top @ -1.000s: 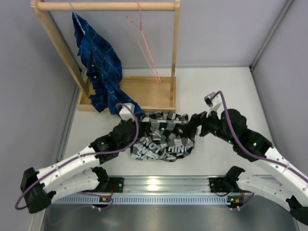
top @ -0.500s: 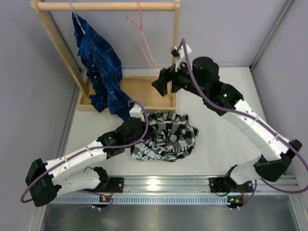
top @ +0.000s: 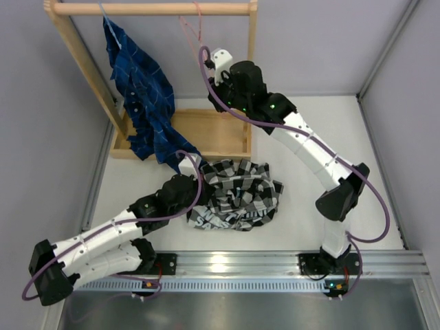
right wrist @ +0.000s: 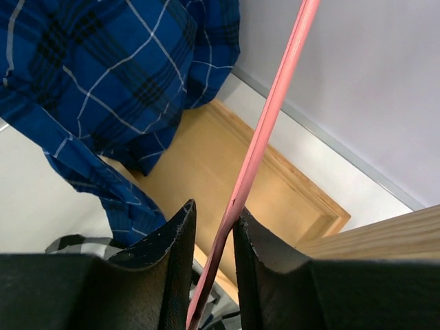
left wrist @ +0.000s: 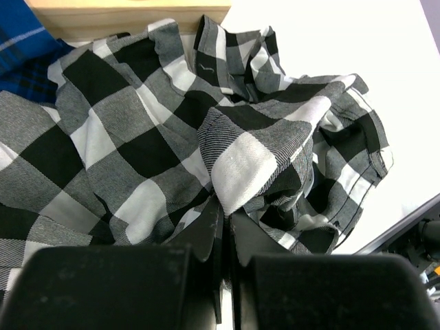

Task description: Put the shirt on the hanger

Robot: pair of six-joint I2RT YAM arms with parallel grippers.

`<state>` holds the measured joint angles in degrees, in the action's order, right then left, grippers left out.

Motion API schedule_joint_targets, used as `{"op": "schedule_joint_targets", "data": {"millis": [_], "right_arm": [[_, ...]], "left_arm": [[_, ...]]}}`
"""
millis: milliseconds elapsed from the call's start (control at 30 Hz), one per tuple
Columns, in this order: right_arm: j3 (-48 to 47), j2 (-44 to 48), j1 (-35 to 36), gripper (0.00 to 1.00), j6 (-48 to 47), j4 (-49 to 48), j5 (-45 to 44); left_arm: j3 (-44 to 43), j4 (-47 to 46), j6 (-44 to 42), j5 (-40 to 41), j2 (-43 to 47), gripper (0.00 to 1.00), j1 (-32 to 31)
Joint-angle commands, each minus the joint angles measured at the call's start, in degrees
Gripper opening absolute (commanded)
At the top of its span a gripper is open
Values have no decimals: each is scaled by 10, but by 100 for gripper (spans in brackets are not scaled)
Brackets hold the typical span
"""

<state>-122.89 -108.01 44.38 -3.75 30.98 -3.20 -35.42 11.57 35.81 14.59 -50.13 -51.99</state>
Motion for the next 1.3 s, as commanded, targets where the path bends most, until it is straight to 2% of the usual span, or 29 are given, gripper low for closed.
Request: {"op": "schedule_joint_targets", "data": {"millis": [0, 300, 433, 533, 567, 733, 800, 833, 933, 1100, 1267], "right_arm": [[-54, 12, -7, 26, -23, 5, -16], [-73, -9, -13, 14, -20, 4, -29], [-81, -21, -18, 21, -12, 4, -30], [-86, -26, -20, 17, -7, 4, -33], [-88, -27, -19, 12, -4, 3, -36], [-88, -27, -24, 12, 11, -10, -44], [-86, -26, -26, 1, 25, -15, -50], [-84, -24, -26, 0, 30, -22, -52], [-61, -8, -26, 0, 71, -48, -68], [-31, 19, -29, 0, 102, -112, -35], [-29, 32, -38, 0, 126, -143, -17]], "left_arm": [[7, -18, -4, -18, -6, 0, 1], [11, -30, 7, -45, -26, 0, 1], [12, -31, 5, -45, -22, 0, 1], [13, -30, 5, -46, -18, 0, 1], [14, -30, 5, -47, -16, 0, 1], [16, -30, 5, -49, -12, 0, 1], [17, -30, 6, -48, -10, 0, 1], [17, -30, 5, -47, -8, 0, 1], [17, -30, 5, -47, -4, 0, 1], [18, -30, 5, -47, 1, 0, 1], [37, -24, 26, 1, 50, 0, 1]]}}
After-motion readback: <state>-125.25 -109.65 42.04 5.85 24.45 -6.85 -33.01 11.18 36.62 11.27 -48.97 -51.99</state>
